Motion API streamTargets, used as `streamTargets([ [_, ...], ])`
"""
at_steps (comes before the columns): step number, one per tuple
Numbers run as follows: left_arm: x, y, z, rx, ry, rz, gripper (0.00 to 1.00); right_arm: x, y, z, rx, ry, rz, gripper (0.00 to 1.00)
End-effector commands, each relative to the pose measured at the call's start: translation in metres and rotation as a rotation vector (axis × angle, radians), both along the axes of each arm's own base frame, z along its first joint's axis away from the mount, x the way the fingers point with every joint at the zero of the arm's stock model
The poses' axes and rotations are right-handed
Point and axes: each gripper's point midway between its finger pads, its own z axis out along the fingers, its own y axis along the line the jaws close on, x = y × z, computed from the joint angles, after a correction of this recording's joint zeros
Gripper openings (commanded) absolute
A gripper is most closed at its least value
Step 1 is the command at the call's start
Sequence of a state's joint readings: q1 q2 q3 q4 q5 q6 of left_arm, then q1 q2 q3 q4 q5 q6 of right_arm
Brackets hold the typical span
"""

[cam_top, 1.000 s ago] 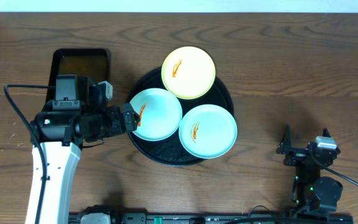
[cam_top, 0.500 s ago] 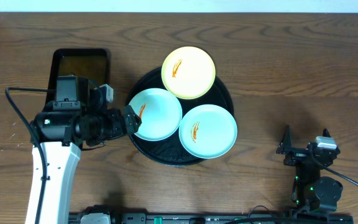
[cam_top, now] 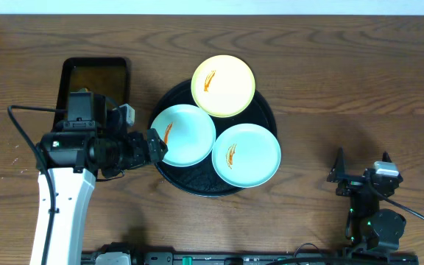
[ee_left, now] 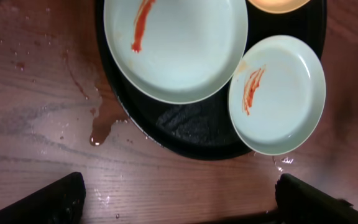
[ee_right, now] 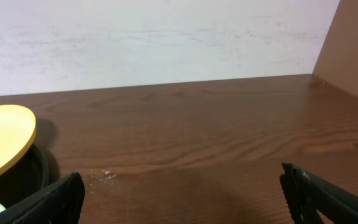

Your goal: Clean dirty plates on tray and stack at the side

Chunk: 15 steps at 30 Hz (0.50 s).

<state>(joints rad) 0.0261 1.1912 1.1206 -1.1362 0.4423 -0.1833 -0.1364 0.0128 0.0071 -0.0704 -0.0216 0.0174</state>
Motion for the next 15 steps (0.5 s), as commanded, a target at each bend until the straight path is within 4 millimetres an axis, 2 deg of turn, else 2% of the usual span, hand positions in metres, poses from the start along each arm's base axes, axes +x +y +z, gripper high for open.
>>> streamTargets([
  [1, -0.005, -0.002, -0.004, -0.012, 0.026, 0.002, 0.98, 0.0, -0.003, -0.002, -0.007, 0.005, -0.014, 0.99],
  [8, -0.009, -0.012, -0.003, -0.074, 0.037, -0.013, 0.98, 0.0, -0.003, -0.001, -0.007, 0.005, -0.014, 0.99],
  [15, -0.002, -0.012, -0.002, -0.074, 0.009, -0.015, 0.98, 0.0, -0.003, -0.001, -0.007, 0.005, -0.014, 0.99],
])
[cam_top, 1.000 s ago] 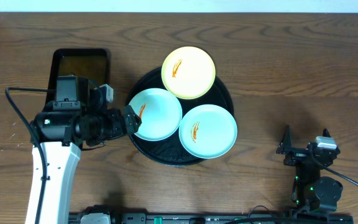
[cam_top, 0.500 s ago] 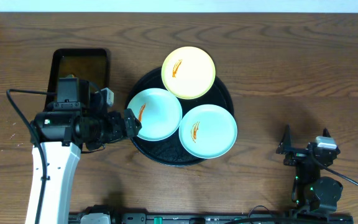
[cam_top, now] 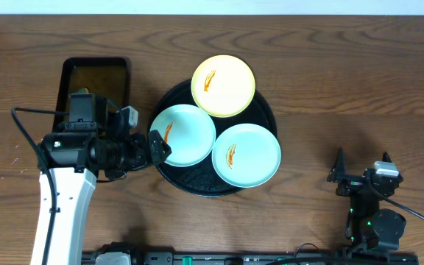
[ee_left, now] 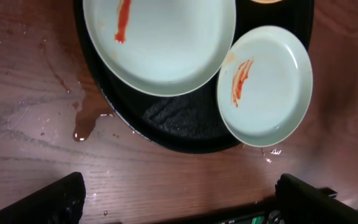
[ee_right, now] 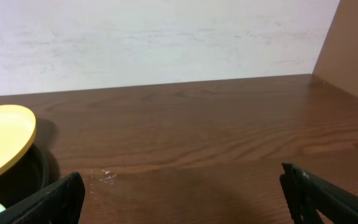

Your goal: Clean dirty plates on tray and stack at the side

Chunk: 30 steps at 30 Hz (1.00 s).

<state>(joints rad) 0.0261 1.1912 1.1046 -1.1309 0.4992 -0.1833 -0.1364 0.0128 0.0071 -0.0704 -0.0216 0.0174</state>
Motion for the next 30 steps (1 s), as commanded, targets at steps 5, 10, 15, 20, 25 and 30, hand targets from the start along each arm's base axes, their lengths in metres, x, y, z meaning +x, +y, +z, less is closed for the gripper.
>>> streamTargets([
  [5, 0.011, -0.001, 0.003, -0.015, -0.047, 0.01, 0.98, 0.0, -0.003, -0.001, -0.007, 0.005, -0.014, 0.99],
  [10, 0.024, 0.009, 0.017, 0.049, -0.108, 0.03, 0.98, 0.0, -0.003, -0.002, -0.007, 0.005, -0.014, 0.99],
  [15, 0.041, 0.037, 0.046, 0.204, -0.205, 0.095, 0.98, 0.0, -0.003, -0.001, -0.007, 0.005, -0.014, 0.99],
  [20, 0.056, 0.084, 0.084, 0.415, -0.296, 0.298, 0.98, 0.0, -0.003, -0.002, -0.007, 0.005, -0.014, 0.99],
  [25, 0.059, 0.117, 0.114, 0.537, -0.35, 0.454, 0.98, 0.0, -0.003, -0.001, -0.007, 0.005, -0.014, 0.99],
  [30, 0.054, 0.135, 0.118, 0.568, -0.247, 0.476, 0.98, 0.0, -0.003, -0.001, -0.007, 0.005, -0.014, 0.99],
])
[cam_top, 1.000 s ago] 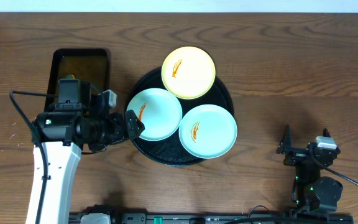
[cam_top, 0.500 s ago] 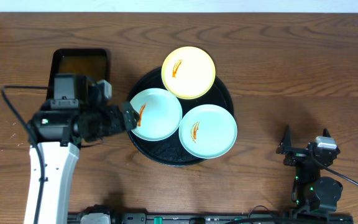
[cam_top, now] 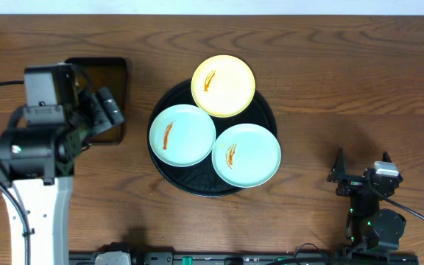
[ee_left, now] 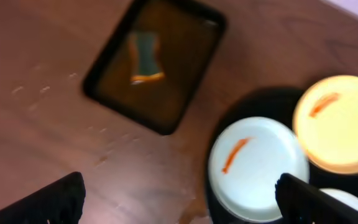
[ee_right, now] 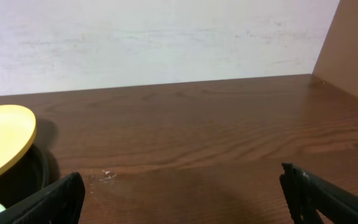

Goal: Clean dirty plates on tray and stack at the side
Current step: 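Swing the left gripper over the black tray above the sponge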

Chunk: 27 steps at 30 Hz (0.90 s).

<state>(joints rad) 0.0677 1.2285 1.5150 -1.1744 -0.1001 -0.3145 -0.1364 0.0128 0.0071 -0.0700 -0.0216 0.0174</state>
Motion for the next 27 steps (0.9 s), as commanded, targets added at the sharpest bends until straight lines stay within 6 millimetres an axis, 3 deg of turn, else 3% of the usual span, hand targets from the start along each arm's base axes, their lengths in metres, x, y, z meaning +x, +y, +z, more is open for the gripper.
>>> streamTargets([
  [1, 0.005, 0.028, 0.006, 0.054, 0.058, 0.085, 0.98, 0.0, -0.003, -0.002, -0.007, 0.006, -0.014, 0.99],
  [4, 0.012, 0.045, -0.002, 0.048, 0.138, 0.128, 0.98, 0.0, -0.003, -0.002, -0.007, 0.006, -0.014, 0.99],
  [8, 0.035, 0.061, -0.029, 0.038, 0.204, 0.16, 0.98, 0.0, -0.003, -0.002, -0.007, 0.005, -0.014, 0.99],
  [16, 0.088, 0.076, -0.073, 0.039, 0.217, 0.169, 0.98, 0.0, -0.003, -0.002, -0.007, 0.005, -0.014, 0.99],
  [23, 0.14, 0.09, -0.129, 0.043, 0.216, 0.167, 0.98, 0.0, -0.003, -0.002, -0.007, 0.006, -0.014, 0.99],
  [27, 0.153, 0.102, -0.163, 0.035, 0.247, 0.186, 0.98, 0.0, -0.003, -0.002, -0.007, 0.005, -0.014, 0.99],
])
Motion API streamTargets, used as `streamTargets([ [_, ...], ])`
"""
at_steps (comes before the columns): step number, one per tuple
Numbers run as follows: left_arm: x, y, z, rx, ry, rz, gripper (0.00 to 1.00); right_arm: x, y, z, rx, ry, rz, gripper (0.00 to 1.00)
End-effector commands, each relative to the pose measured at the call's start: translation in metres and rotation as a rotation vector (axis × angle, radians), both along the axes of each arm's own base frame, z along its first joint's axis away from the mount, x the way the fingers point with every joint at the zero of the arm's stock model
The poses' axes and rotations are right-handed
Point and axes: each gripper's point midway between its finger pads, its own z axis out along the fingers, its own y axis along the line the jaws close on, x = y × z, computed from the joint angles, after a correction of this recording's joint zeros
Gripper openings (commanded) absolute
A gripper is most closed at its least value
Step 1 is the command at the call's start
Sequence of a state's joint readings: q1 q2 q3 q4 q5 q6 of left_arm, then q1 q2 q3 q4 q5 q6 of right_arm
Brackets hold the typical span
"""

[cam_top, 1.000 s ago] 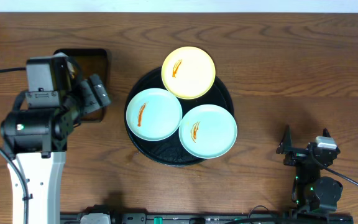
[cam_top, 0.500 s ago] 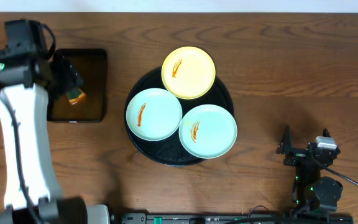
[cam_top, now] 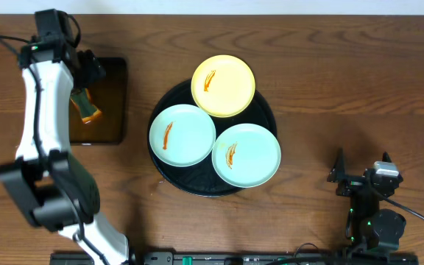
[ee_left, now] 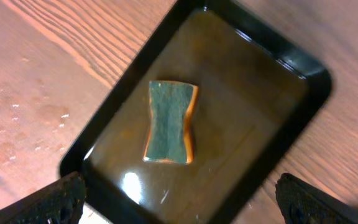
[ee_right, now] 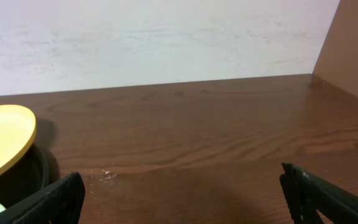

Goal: Clean dirty plates on tray and stack at the side
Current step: 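Swing the left gripper over the black tray above the sponge, then lower the left gripper and grasp the green-yellow sponge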

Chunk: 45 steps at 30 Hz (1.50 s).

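Three dirty plates lie on a round black tray: a yellow plate at the back and two light blue plates, each with a red sauce streak. A green and orange sponge lies in liquid in a rectangular black tray at the left. My left gripper hangs open above that tray, the sponge just ahead of its fingers, with nothing held. The right gripper rests open at the table's front right, far from the plates.
Wet spots show on the wooden table beside the rectangular tray. A pale wall stands behind the table. In the right wrist view the yellow plate overhangs the round tray's rim.
My left gripper has moved from high over the table beside the rectangular tray to low above that tray, with the sponge now large in its view. Plates and right arm are unchanged.
My left gripper stood open at the round tray's left edge, beside the nearer light blue plate. It then stood slightly back from the tray, then high up toward the rectangular tray, and now hangs over the sponge. No plate has moved.
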<state>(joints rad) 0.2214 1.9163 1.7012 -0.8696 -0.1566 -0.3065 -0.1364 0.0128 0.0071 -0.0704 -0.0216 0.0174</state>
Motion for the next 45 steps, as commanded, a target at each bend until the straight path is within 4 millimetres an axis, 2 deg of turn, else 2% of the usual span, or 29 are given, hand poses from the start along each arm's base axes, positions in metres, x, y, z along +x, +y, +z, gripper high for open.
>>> streamTargets([
  [1, 0.001, 0.016, -0.028, 0.005, 0.056, 0.019, 0.98, 0.0, -0.003, -0.001, -0.007, 0.005, -0.014, 0.99],
  [8, -0.008, 0.036, -0.078, -0.052, 0.153, 0.066, 0.98, 0.0, -0.003, -0.001, -0.007, 0.005, -0.014, 0.99],
  [11, -0.009, 0.029, -0.097, -0.152, 0.163, 0.053, 0.98, 0.0, -0.003, -0.001, -0.007, 0.005, -0.014, 0.99],
  [14, -0.005, 0.014, -0.108, -0.253, 0.162, -0.032, 0.98, 0.0, -0.003, -0.002, -0.007, 0.005, -0.014, 0.99],
  [25, 0.004, 0.015, -0.112, -0.253, 0.13, -0.055, 0.98, 0.0, -0.003, -0.001, -0.007, 0.005, -0.014, 0.99],
  [32, 0.008, 0.016, -0.123, -0.241, 0.101, -0.058, 0.98, 0.0, -0.003, -0.001, -0.007, 0.005, -0.014, 0.99],
  [40, 0.006, 0.016, -0.126, -0.241, 0.105, -0.057, 0.98, 0.0, -0.003, -0.001, -0.007, 0.005, -0.014, 0.99],
  [45, -0.001, 0.013, -0.134, -0.249, 0.129, -0.054, 0.99, 0.0, -0.003, -0.001, -0.007, 0.005, -0.014, 0.99],
])
